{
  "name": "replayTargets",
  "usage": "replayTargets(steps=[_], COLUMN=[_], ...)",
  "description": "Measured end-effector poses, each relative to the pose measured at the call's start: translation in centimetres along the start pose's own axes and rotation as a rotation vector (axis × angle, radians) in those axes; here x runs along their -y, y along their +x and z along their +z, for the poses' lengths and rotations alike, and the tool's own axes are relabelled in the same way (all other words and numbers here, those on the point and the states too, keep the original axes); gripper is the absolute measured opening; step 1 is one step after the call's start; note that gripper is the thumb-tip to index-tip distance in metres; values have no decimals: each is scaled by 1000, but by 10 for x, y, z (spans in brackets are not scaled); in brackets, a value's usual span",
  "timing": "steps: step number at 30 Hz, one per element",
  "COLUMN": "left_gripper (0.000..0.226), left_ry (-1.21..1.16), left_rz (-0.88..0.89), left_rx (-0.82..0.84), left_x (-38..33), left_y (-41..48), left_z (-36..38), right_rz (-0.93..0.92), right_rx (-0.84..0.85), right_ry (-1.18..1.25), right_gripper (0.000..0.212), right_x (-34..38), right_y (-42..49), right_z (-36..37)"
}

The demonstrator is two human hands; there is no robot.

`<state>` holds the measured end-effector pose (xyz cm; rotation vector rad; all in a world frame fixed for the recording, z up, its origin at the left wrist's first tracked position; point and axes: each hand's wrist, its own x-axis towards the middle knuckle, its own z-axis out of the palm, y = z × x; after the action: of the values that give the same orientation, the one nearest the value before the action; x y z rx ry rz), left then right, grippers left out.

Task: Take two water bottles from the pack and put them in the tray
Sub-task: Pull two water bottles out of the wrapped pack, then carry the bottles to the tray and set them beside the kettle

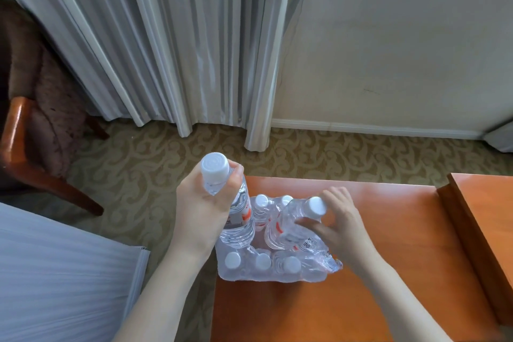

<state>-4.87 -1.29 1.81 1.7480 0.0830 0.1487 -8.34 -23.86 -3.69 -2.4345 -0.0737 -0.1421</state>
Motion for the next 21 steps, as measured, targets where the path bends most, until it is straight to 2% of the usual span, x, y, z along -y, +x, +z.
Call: replayTargets(steps=[2, 4, 7, 13, 18, 21], left_gripper=[15, 15, 15, 15, 21, 26], left_ry=[-2, -8, -2, -15, -30, -12], left_rz=[15, 28, 56, 123, 160, 222], left_rx=[20, 46, 74, 157, 239, 309], left_x=[-6, -14, -29, -58, -83, -103], left_y=[2, 4, 7, 9, 7, 0], left_z=[0, 0, 2, 10, 28, 47], right_rz=[27, 55, 71, 34, 26, 25], right_rx=[-69, -82, -106, -276, -338, -366], right_ry=[168, 323, 451, 351, 270, 212], right_gripper=[27, 34, 24, 31, 46, 44], right_x=[20, 37, 64, 98, 113, 112], right_y=[4, 7, 11, 12, -3, -18], right_z=[-17, -30, -46, -76, -116, -141])
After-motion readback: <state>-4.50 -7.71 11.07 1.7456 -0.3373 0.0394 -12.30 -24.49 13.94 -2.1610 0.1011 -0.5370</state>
